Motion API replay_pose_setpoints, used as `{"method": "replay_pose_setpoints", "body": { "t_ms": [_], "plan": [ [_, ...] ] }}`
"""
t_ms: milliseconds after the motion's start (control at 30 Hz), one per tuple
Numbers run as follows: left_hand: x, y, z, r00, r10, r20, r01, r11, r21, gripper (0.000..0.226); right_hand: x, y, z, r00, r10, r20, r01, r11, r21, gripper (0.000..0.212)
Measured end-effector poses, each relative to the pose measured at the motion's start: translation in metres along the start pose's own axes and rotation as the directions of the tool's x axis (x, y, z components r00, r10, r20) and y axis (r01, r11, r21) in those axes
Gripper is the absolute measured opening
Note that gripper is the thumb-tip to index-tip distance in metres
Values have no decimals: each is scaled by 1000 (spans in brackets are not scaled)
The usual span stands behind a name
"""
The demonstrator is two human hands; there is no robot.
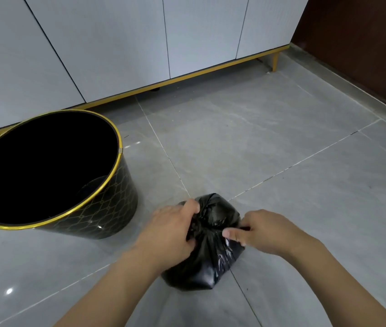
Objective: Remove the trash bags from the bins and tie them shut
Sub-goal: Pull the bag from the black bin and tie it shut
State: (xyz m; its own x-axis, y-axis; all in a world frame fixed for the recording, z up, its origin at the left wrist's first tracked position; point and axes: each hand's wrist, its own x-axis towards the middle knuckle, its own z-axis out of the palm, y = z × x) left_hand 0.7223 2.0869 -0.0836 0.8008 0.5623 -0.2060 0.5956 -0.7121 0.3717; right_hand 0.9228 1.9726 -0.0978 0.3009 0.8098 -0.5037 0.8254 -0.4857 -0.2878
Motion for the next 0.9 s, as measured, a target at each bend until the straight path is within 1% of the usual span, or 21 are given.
{"method": "replay_pose_setpoints", "body": {
  "t_ms": [33,67,133,200,267,333,467,533,600,667,700,733,767,833,867,900],
  "plan": [
    [-1,-1,2,1000,-22,-10,24,989,145,36,1,1,4,998,-21,67,17,998,67,61],
    [-1,-2,5,997,-66,-29,71,966,250,34,1,3,9,994,-42,106,27,990,137,54],
    [-3,-2,11,989,-135,-65,149,923,356,34,3,5,17,991,-64,117,30,963,269,47],
    [-5,-2,19,985,-161,-68,175,900,399,35,6,9,21,994,-56,97,15,925,380,48],
    [-7,-5,25,981,-170,-97,195,902,386,33,8,13,20,994,-39,101,-10,895,447,49],
    [-8,-7,25,977,-178,-116,207,918,339,31,9,16,18,994,-23,111,-33,879,475,49],
    [-7,-3,15,974,-208,-88,222,954,201,36,9,20,12,996,0,95,-48,859,510,48],
    [-4,1,8,972,-229,-55,234,962,141,37,7,23,9,995,24,92,-71,833,549,46],
    [-2,3,5,967,-254,13,249,955,159,39,5,25,7,994,46,96,-95,803,589,45],
    [1,3,3,955,-286,76,270,948,169,43,2,24,5,989,67,133,-138,756,640,45],
    [2,2,3,947,-303,103,288,947,143,44,1,24,5,983,70,170,-170,699,695,44],
    [2,1,4,937,-324,129,315,945,87,44,0,23,4,976,63,210,-205,606,769,41],
    [3,-1,5,924,-347,159,351,936,4,45,-1,22,3,968,46,247,-239,473,848,38],
    [4,-3,8,907,-371,200,402,903,-149,44,0,18,1,954,-15,300,-296,129,946,32],
    [4,-3,11,911,-365,190,397,902,-171,42,0,13,0,948,-45,315,-317,-47,947,32],
    [5,-1,15,919,-356,166,382,909,-167,39,1,8,-1,945,-62,320,-326,-199,924,33]
  ]
}}
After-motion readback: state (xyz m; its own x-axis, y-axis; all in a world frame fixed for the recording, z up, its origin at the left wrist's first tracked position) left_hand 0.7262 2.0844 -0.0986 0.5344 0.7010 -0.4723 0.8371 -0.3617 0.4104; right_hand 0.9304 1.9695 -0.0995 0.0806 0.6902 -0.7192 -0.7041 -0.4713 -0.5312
